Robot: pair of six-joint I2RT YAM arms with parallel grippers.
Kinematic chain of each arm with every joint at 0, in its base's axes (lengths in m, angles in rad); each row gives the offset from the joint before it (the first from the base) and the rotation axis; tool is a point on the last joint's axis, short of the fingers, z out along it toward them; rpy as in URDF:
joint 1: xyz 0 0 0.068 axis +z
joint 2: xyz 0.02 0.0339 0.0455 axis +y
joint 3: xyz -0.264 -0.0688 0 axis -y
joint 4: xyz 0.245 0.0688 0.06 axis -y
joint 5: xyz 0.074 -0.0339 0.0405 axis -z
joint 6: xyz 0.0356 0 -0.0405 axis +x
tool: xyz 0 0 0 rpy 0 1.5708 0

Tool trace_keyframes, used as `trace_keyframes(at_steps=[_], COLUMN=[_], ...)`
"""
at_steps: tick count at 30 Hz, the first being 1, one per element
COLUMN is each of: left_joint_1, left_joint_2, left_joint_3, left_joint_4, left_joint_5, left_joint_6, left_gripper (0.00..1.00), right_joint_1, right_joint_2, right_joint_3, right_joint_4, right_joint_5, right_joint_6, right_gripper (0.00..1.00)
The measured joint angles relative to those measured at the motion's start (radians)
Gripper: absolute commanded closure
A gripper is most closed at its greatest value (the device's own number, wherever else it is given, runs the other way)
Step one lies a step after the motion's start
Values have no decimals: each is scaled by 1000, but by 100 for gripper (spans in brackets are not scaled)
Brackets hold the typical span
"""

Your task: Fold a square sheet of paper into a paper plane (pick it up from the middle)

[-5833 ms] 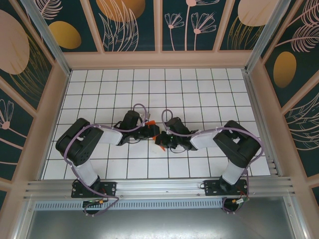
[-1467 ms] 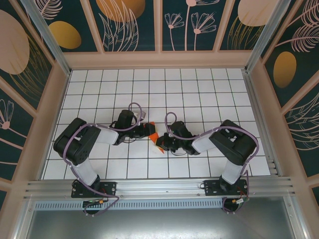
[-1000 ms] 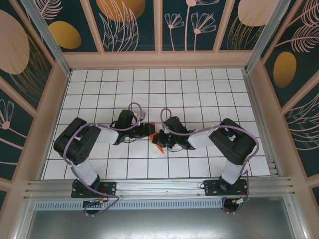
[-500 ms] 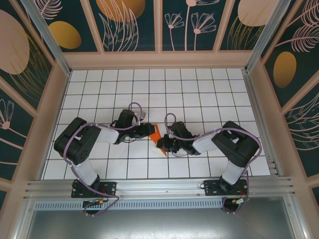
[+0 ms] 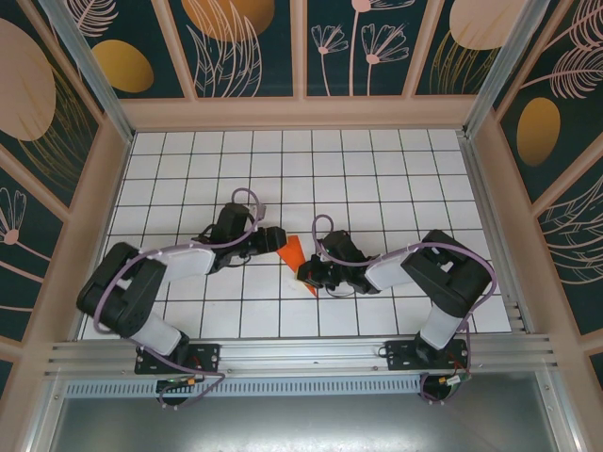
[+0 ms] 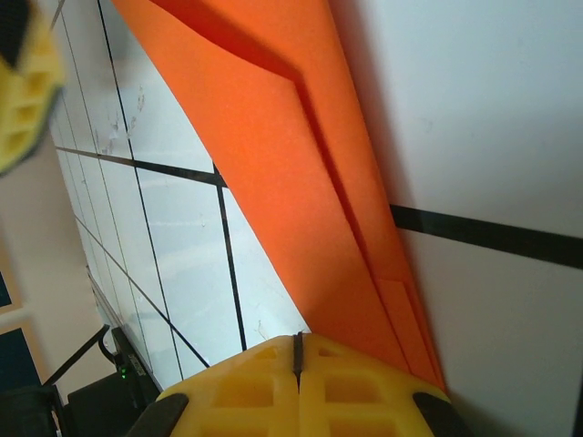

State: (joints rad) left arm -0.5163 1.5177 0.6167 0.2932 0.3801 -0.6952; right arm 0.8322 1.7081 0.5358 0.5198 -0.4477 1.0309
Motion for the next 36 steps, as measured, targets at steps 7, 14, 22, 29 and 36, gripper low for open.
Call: trace_keyframes(at_steps=[7,14,22,29,36], left_joint_1=[-2,-64,-76,-55,30], left_joint_2=[-93,30,169,197,201], left_joint_3=[-3,-8,6,10,17], left_joint_4=[31,131,151,153,146], left_joint_5=[51,132,106,90,132], left_joint_6=[-22,-81,-87,-85,-64], left_gripper=[44,44,45,45,43], right_joint_1=[0,0,0,0,0], right_joint_2=[0,7,7,7,7], right_joint_3=[2,8,8,7,6], right_joint_4=[-3,-3,-2,-1,0], right_joint_5=[0,-6,-6,-6,-6], right_joint_6=[0,0,0,0,0], right_gripper=[98,98,98,98,99])
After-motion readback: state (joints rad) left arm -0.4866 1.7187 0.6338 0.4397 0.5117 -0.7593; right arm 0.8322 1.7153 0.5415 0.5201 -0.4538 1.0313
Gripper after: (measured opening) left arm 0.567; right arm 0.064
